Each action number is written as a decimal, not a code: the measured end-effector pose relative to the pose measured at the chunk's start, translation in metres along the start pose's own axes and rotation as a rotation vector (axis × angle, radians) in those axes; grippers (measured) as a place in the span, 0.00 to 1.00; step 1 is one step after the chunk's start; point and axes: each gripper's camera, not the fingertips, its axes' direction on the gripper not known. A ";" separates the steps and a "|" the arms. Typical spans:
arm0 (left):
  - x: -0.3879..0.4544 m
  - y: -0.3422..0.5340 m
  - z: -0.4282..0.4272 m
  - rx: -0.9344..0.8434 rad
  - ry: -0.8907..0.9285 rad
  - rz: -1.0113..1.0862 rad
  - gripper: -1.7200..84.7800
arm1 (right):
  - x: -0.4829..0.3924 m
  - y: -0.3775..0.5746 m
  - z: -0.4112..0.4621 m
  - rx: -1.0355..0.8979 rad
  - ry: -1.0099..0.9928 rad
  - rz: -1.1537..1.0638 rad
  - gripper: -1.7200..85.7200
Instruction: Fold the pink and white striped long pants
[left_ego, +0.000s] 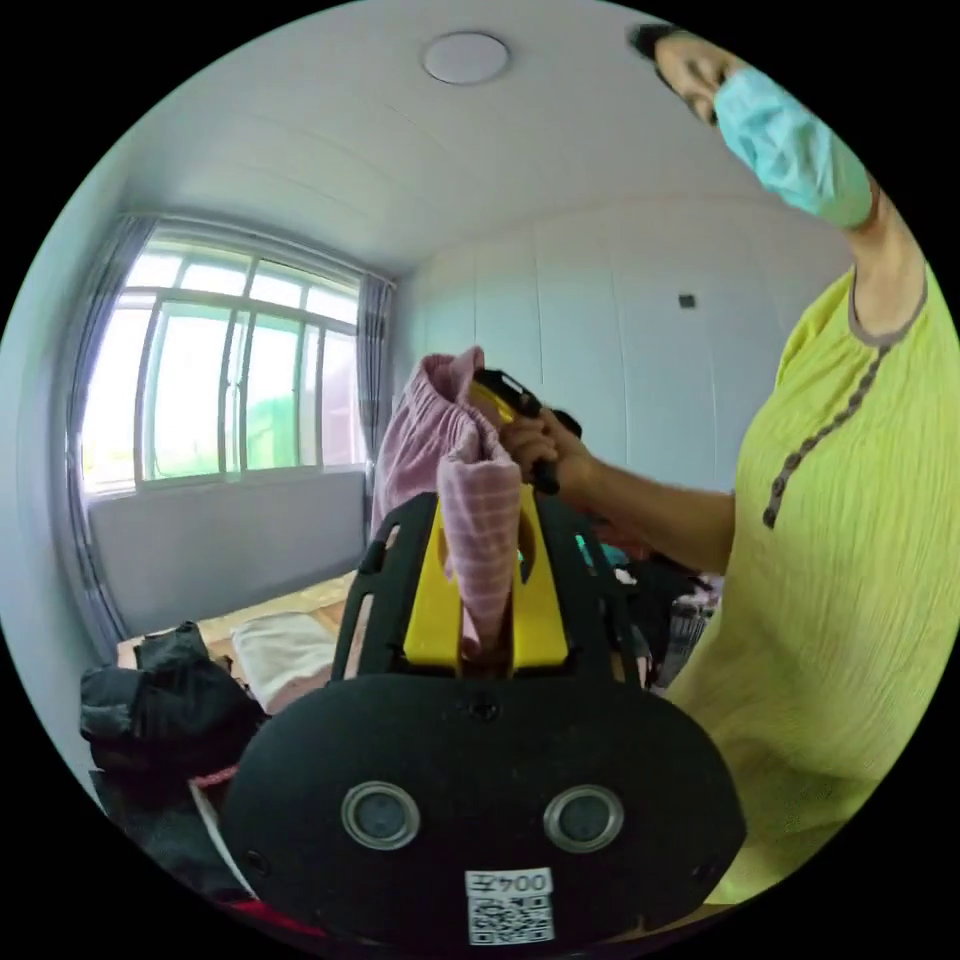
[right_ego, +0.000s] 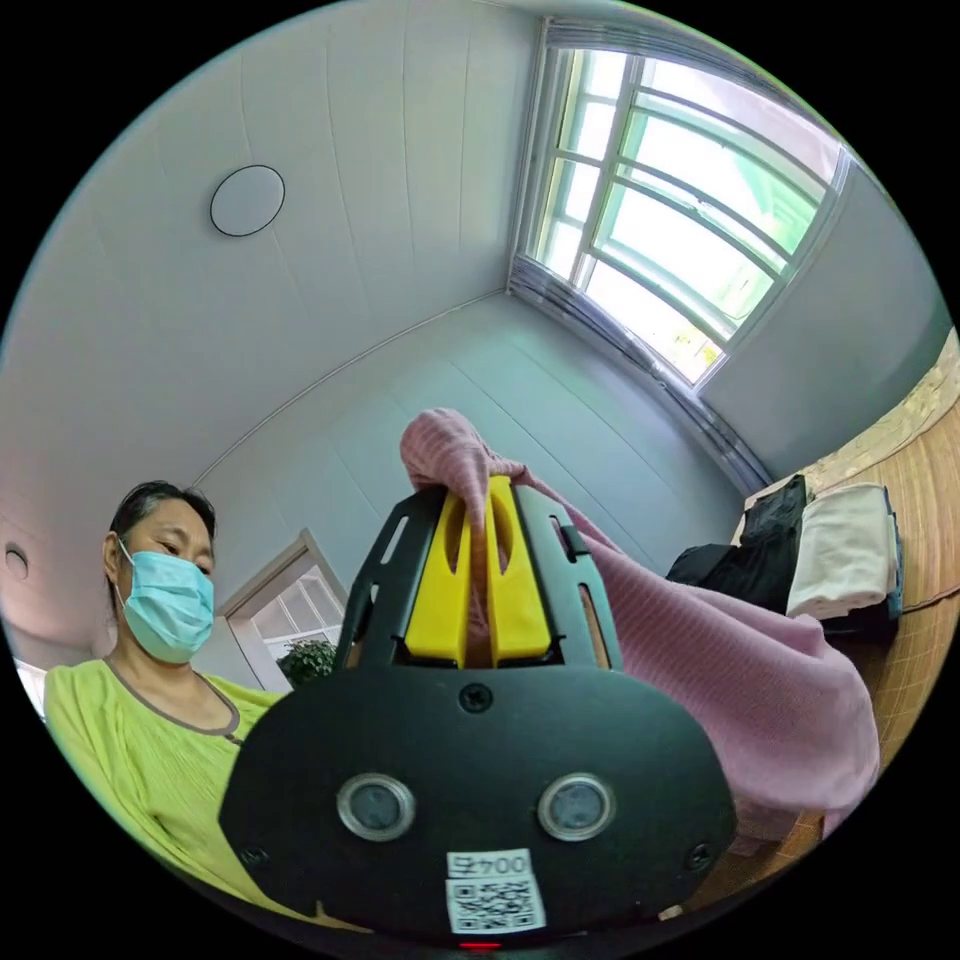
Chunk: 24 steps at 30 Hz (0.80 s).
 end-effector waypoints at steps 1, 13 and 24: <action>0.000 0.004 0.007 -0.004 0.039 -0.022 0.11 | -0.009 -0.002 -0.001 -0.001 -0.006 -0.006 0.01; -0.020 0.001 0.098 -0.257 -0.203 -0.188 0.06 | -0.117 -0.057 0.000 -0.276 0.415 -0.300 0.01; 0.015 -0.200 0.156 -0.397 -0.331 0.177 0.02 | -0.272 -0.180 0.017 -0.343 0.505 -0.631 0.01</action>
